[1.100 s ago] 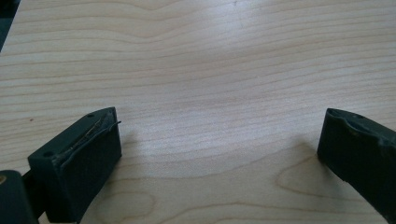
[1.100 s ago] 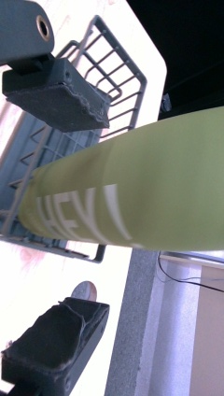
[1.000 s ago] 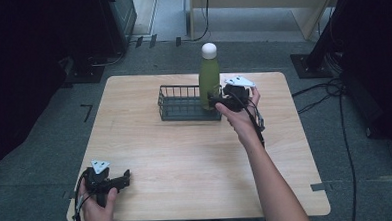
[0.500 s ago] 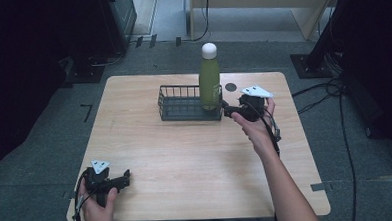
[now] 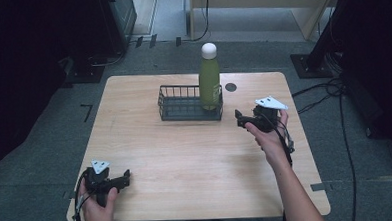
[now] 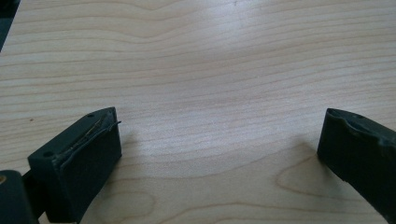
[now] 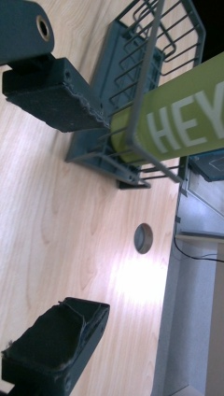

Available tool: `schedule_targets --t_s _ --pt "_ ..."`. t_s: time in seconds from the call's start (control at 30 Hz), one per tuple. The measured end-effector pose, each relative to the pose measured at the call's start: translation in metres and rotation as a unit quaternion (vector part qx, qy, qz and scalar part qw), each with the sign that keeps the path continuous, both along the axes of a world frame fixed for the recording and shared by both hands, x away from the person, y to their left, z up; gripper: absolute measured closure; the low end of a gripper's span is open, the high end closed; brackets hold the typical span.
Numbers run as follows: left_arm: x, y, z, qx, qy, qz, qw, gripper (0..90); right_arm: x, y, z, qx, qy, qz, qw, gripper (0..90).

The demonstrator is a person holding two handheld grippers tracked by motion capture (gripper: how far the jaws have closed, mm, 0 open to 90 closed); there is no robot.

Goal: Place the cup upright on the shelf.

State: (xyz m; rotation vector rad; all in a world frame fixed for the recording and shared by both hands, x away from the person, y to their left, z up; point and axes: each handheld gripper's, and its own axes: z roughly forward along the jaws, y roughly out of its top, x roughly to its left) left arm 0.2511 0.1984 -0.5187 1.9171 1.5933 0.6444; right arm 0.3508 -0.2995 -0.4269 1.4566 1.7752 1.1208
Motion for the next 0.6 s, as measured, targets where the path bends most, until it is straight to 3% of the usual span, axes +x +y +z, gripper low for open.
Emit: schedule_targets --t_s 0.6 --pt "0.0 0.0 0.0 0.0 -0.001 0.0 1.0 0.0 -0.027 -0.03 -0.023 -0.006 0.018 -0.015 0.9997 7.0"
